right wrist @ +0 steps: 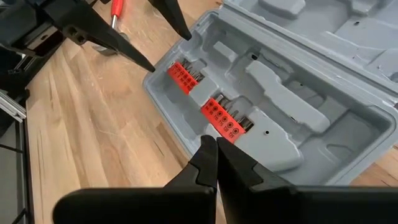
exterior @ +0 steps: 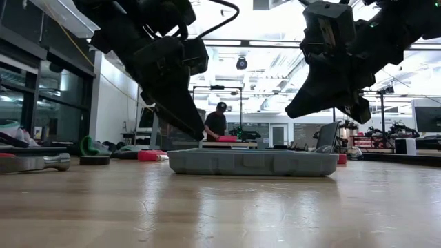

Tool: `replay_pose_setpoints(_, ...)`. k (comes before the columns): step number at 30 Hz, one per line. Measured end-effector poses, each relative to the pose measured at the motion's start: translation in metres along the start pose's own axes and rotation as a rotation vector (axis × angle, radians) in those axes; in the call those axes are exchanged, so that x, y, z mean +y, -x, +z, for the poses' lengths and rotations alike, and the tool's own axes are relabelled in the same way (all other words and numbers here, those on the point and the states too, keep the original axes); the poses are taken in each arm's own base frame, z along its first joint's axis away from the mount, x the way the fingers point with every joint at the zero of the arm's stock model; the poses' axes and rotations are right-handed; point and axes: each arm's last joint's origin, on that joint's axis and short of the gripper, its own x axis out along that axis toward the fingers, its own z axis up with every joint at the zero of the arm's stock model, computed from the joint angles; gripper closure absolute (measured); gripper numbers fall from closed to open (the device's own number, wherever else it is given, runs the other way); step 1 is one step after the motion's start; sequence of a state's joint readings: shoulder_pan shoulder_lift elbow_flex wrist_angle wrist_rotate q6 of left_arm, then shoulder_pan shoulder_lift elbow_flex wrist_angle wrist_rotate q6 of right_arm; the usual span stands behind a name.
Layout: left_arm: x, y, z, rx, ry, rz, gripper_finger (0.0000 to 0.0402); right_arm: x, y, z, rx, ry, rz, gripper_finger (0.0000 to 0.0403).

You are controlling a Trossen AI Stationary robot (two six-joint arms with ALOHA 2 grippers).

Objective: Prefit tool cases
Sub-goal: Remove the left screwdriver bit set from the gray prefit tool case

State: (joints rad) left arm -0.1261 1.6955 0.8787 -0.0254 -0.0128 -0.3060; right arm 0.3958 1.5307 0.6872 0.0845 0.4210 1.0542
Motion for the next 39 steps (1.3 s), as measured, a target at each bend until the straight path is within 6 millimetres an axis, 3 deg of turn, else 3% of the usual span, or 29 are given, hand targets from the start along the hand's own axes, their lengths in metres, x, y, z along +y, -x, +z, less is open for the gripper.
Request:
replay_pose_setpoints(27, -0.003, -0.003, -0.003, 0.022, 0.002, -0.034, 0.0188, -0.002, -0.001, 0.000, -0.015, 0.012, -0.025, 0.0402)
replay_pose_setpoints(39, -0.013, -0.005, -0.008, 0.130, -0.231, -0.005, 0.0188, -0.004, -0.002, 0.002, -0.031, -0.012, -0.047, 0.0402)
